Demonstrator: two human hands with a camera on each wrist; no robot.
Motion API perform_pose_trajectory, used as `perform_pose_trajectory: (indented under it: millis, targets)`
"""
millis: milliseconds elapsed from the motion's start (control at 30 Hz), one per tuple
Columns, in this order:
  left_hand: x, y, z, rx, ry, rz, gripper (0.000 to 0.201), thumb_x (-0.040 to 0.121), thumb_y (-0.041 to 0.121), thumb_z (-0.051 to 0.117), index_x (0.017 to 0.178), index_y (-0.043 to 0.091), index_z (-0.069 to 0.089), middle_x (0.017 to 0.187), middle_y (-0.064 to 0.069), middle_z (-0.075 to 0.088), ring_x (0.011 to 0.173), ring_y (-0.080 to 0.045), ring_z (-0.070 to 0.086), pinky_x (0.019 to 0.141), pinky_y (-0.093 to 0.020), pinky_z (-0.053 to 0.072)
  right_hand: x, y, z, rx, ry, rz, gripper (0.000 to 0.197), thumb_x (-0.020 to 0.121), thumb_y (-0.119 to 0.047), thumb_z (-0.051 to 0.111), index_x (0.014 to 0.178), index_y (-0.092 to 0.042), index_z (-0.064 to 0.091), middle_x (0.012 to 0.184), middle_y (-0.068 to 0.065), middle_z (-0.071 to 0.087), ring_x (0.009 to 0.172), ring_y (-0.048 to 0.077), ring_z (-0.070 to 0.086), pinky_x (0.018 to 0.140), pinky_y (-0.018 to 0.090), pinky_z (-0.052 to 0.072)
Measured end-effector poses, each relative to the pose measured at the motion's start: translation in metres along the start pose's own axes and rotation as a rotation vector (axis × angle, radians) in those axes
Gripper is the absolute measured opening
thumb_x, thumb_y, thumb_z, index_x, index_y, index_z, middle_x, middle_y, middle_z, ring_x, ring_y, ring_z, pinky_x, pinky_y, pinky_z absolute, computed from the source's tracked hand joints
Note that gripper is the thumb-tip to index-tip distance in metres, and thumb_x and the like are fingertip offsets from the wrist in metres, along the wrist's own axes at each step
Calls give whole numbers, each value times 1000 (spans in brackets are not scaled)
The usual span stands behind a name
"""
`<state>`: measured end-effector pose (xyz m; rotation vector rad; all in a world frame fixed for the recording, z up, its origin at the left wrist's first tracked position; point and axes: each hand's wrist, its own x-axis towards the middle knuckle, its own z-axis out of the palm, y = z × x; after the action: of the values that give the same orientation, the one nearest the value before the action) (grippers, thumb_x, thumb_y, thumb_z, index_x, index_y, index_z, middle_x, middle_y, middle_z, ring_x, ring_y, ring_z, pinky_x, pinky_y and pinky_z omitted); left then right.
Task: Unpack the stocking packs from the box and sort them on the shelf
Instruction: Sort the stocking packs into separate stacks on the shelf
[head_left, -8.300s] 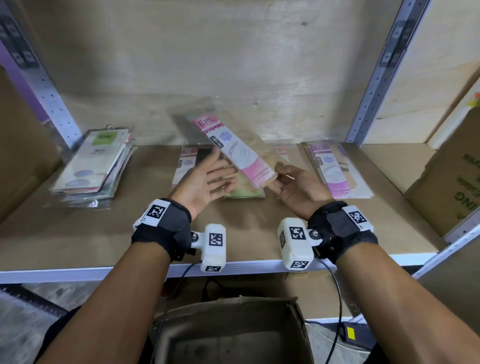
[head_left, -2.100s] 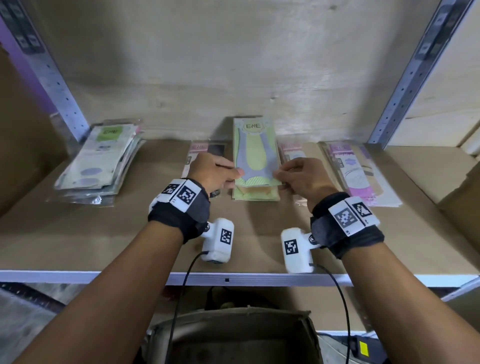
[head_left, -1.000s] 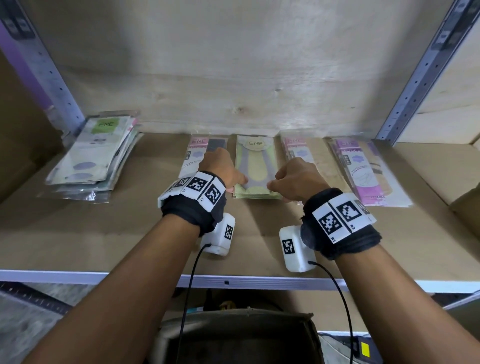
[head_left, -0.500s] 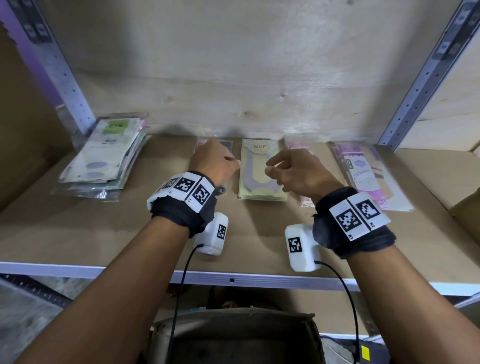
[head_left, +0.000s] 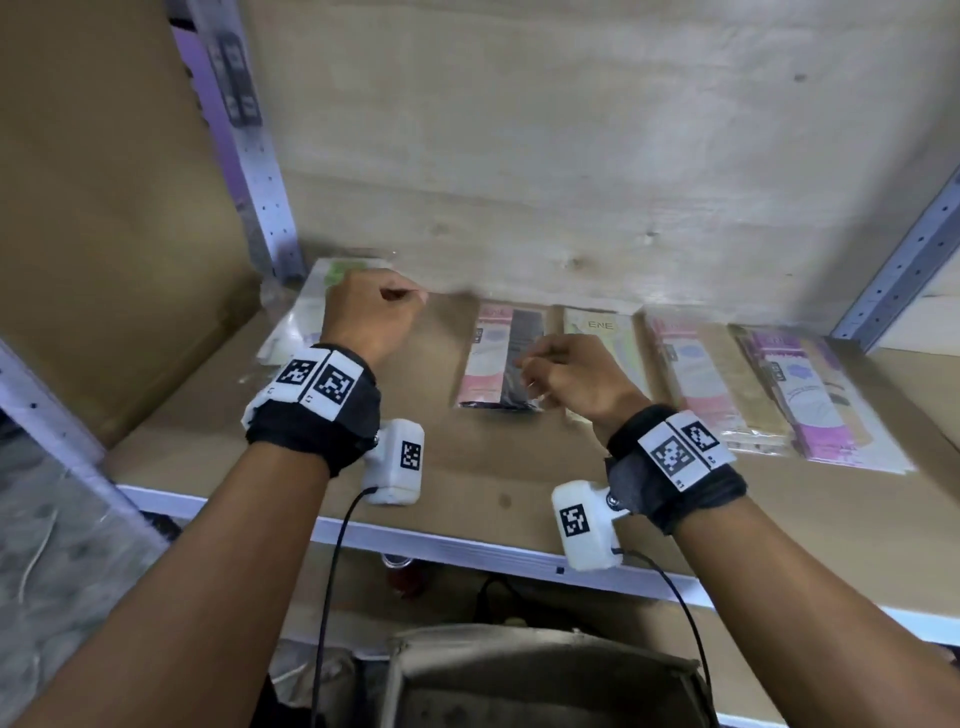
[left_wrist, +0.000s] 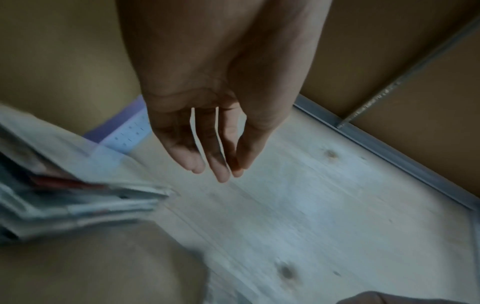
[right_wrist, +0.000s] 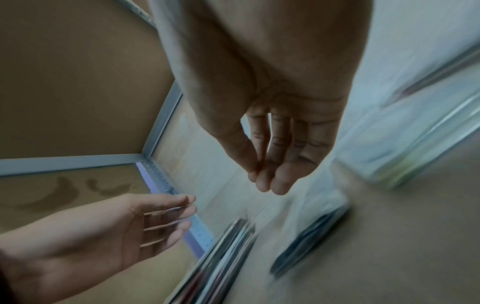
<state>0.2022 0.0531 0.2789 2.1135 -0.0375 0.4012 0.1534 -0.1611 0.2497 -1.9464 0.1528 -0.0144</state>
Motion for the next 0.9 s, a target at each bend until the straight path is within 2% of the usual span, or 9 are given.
perform_pose_trajectory:
  millis: [167,233,333,400,467,533,600,733,900]
  targets:
    - [22,-40,-48,103,75,-205,26,89,26,65,109,15,77,116,-8,73,111,-29,66,98,-32,52,22,-34,73,56,-143,-8,12,91,4,56,93,-4,64,74,12,63,61,23,60,53,29,51]
    - [27,-51,-62,88,81,-274,27,91,22,60,109,6,73,117,-15,71,111,-34,65,100,-43,53,31,-46,98,71,-177,-15,10,93,5,54,99,0,60,76,15,61,61,25,61,56,32,55]
    - [25,-60,-74,162,20,-301,20,90,18,62,97,4,73,109,-14,71,108,-36,65,99,-42,52,40,-61,131,137,-210,-1,10,96,-1,55,87,-5,53,73,14,59,61,27,60,68,41,59]
    - [23,-66,-80,221,-34,-312,29,91,23,63,106,0,73,117,-17,70,109,-37,65,99,-43,51,45,-66,149,175,-206,12,18,97,-9,59,81,-8,52,73,13,59,60,26,61,74,47,59]
    - [22,-71,-84,219,-54,-325,32,90,24,65,110,-1,73,119,-18,69,106,-37,66,98,-44,53,47,-67,161,192,-198,31,14,95,-14,65,89,-7,54,78,14,61,61,26,61,78,50,60]
    - [21,-74,-87,196,-58,-337,29,89,22,66,106,0,74,115,-17,71,102,-36,68,95,-44,55,49,-64,168,212,-184,60,20,92,-12,68,100,-8,51,85,14,59,60,23,59,71,46,62]
    - [19,-75,-90,152,-69,-370,26,88,22,67,104,2,74,110,-18,72,100,-37,69,93,-45,57,49,-60,168,227,-171,66,23,90,-9,70,99,-10,49,88,12,59,58,20,59,58,35,60]
    - [13,-75,-91,45,-151,-448,20,91,20,66,104,7,70,101,-17,74,91,-33,74,87,-46,61,44,-51,157,214,-196,68,27,84,-7,75,89,-14,49,88,14,67,67,25,64,64,35,55]
    - [3,-67,-82,-17,-214,-496,19,93,21,67,103,5,67,95,-18,74,77,-29,73,77,-39,63,31,-39,137,264,-298,91,12,86,1,71,93,-6,66,71,6,63,58,14,58,59,24,54]
